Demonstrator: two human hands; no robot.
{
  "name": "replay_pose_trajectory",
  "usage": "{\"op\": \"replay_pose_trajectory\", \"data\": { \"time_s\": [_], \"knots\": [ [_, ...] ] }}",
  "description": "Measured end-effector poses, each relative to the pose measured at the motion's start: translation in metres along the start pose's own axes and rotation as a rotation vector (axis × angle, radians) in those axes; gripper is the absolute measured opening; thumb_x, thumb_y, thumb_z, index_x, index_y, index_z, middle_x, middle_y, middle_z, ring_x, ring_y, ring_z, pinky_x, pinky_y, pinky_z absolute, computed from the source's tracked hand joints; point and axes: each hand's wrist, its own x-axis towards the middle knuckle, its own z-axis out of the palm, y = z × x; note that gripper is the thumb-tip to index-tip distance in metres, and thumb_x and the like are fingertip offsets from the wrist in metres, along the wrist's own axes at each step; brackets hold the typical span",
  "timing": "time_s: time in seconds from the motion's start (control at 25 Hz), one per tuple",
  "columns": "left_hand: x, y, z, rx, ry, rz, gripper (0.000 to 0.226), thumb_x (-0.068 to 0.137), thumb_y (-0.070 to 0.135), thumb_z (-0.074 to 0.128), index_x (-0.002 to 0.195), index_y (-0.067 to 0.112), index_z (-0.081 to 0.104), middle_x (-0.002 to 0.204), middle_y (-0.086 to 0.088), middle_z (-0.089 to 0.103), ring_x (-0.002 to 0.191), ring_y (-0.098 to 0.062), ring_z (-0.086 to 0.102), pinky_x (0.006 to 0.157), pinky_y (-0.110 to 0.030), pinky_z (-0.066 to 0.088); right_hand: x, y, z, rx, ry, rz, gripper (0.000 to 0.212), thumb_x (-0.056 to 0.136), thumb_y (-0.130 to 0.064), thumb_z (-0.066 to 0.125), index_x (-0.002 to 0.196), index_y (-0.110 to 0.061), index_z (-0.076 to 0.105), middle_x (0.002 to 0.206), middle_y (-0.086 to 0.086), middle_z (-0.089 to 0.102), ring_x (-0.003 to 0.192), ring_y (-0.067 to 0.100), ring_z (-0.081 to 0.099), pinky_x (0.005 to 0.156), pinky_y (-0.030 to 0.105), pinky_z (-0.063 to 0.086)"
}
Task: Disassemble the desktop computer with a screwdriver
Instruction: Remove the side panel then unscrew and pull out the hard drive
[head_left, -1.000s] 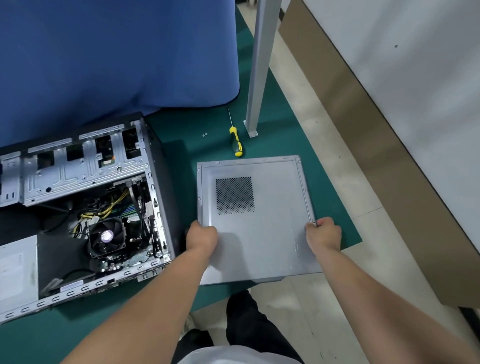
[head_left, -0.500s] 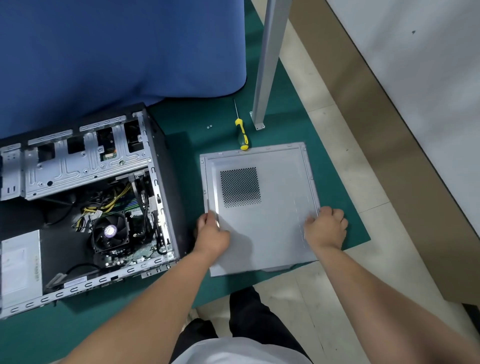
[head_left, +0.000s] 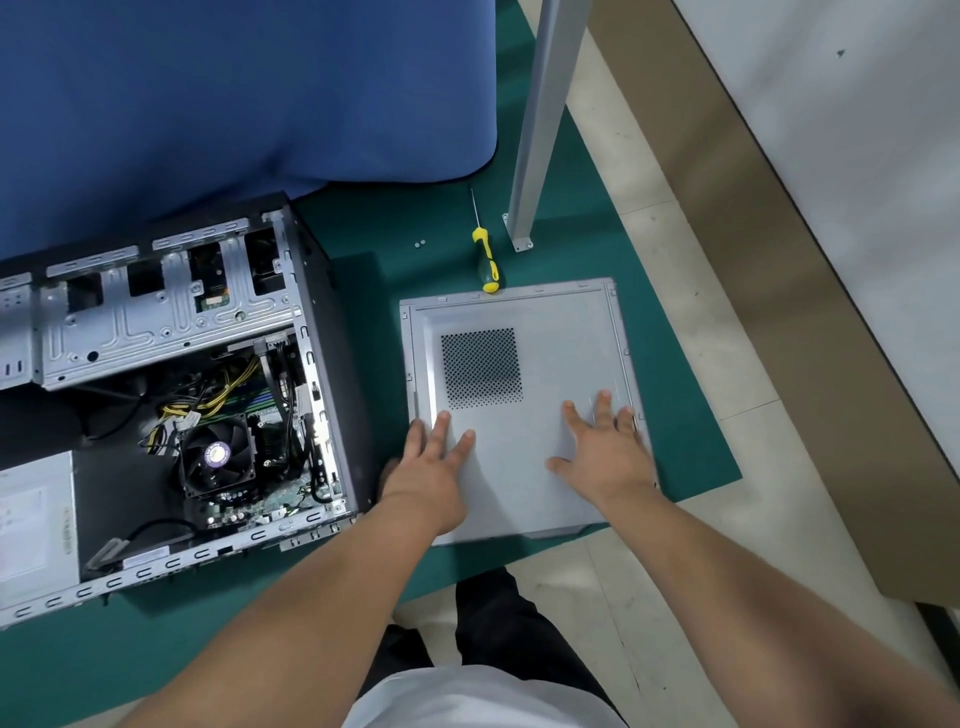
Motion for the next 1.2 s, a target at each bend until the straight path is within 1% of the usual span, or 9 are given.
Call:
{"op": "replay_pose_trajectory", "data": {
  "time_s": [0.2, 0.32, 0.44, 0.56, 0.68, 0.76, 0.88, 1.0, 1.2],
  "knots": [
    [-0.009, 0.008, -0.039, 0.095, -0.108, -0.023, 0.089, 0.088, 0.011, 0.043, 0.163, 0.040, 0.004, 0.171, 0.005, -0.012, 0.157, -0.029, -0.002, 0.118, -0.053, 0.031, -0.004, -0.014, -0.009, -0.014, -0.069, 0.030, 0.090, 0.099, -0.053, 0.056, 0.164, -0.031, -0.004, 0.168, 0.016, -0.020, 0.155, 0.046, -0.006, 0.120, 0.051, 0.029],
    [-0.030, 0.008, -0.060, -0.245, -0.008, 0.105, 0.062, 0.100, 0.022, 0.043, 0.160, 0.031, 0.030, 0.167, 0.002, 0.027, 0.149, -0.025, 0.032, 0.114, -0.038, 0.039, -0.010, -0.015, -0.014, 0.062, -0.129, 0.044, 0.096, 0.098, -0.053, 0.058, 0.163, -0.031, -0.009, 0.166, 0.012, -0.029, 0.155, 0.043, -0.012, 0.122, 0.052, 0.022],
    [-0.080, -0.034, -0.069, -0.622, 0.375, 0.349, 0.040, 0.101, 0.033, 0.048, 0.140, 0.039, 0.059, 0.142, 0.014, 0.059, 0.123, -0.003, 0.056, 0.100, -0.016, 0.041, -0.016, -0.029, -0.028, 0.187, -0.207, 0.038, 0.099, 0.091, -0.065, 0.059, 0.164, -0.024, 0.005, 0.170, 0.012, -0.017, 0.156, 0.040, 0.001, 0.125, 0.049, 0.019],
    [-0.116, -0.130, -0.070, -0.678, 0.820, 0.334, 0.034, 0.097, 0.030, 0.051, 0.125, 0.037, 0.068, 0.122, 0.019, 0.069, 0.110, 0.002, 0.061, 0.096, -0.020, 0.047, -0.025, -0.085, -0.055, 0.413, -0.169, -0.109, 0.083, 0.096, -0.063, 0.054, 0.161, -0.018, 0.028, 0.167, 0.005, 0.026, 0.151, 0.025, 0.032, 0.121, 0.032, 0.026],
    [-0.123, -0.237, -0.071, -0.424, 1.004, 0.078, 0.047, 0.094, 0.009, 0.060, 0.137, 0.025, 0.060, 0.135, -0.002, 0.064, 0.127, -0.024, 0.054, 0.106, -0.039, 0.044, -0.044, -0.180, -0.087, 0.627, -0.097, -0.284, 0.072, 0.100, -0.063, 0.045, 0.160, -0.029, 0.028, 0.160, -0.004, 0.042, 0.144, 0.020, 0.043, 0.116, 0.032, 0.032],
    [-0.114, -0.289, -0.079, -0.251, 0.904, -0.049, 0.062, 0.094, 0.009, 0.061, 0.151, 0.028, 0.046, 0.156, -0.008, 0.045, 0.144, -0.034, 0.039, 0.117, -0.048, 0.035, -0.053, -0.239, -0.099, 0.630, -0.071, -0.364, 0.076, 0.102, -0.055, 0.047, 0.164, -0.028, 0.011, 0.160, 0.002, 0.042, 0.135, 0.023, 0.053, 0.104, 0.029, 0.040],
    [-0.092, -0.334, -0.095, -0.037, 0.703, -0.068, 0.080, 0.096, 0.012, 0.056, 0.158, 0.049, 0.022, 0.171, 0.001, 0.017, 0.156, -0.035, 0.012, 0.126, -0.053, 0.017, -0.060, -0.293, -0.104, 0.477, -0.053, -0.297, 0.089, 0.102, -0.021, 0.051, 0.161, -0.016, -0.015, 0.143, 0.021, 0.054, 0.084, 0.021, 0.067, 0.063, 0.026, 0.046],
    [-0.075, -0.342, -0.111, 0.079, 0.612, -0.079, 0.108, 0.088, -0.008, 0.050, 0.155, 0.060, -0.002, 0.172, 0.006, -0.006, 0.157, -0.038, -0.004, 0.125, -0.062, 0.002, -0.064, -0.309, -0.106, 0.392, -0.019, -0.144, 0.089, 0.095, 0.000, 0.051, 0.159, -0.013, -0.010, 0.137, 0.025, 0.054, 0.103, 0.035, 0.065, 0.076, 0.040, 0.053],
    [-0.072, -0.331, -0.118, 0.322, 0.595, -0.096, 0.125, 0.080, -0.021, 0.054, 0.157, 0.044, -0.020, 0.170, -0.010, -0.013, 0.151, -0.057, 0.005, 0.113, -0.079, 0.018, -0.075, -0.316, -0.108, 0.339, 0.014, -0.062, 0.081, 0.093, 0.007, 0.051, 0.154, -0.014, 0.001, 0.102, 0.015, 0.060, 0.079, 0.027, 0.064, 0.054, 0.035, 0.047]
  ]
}}
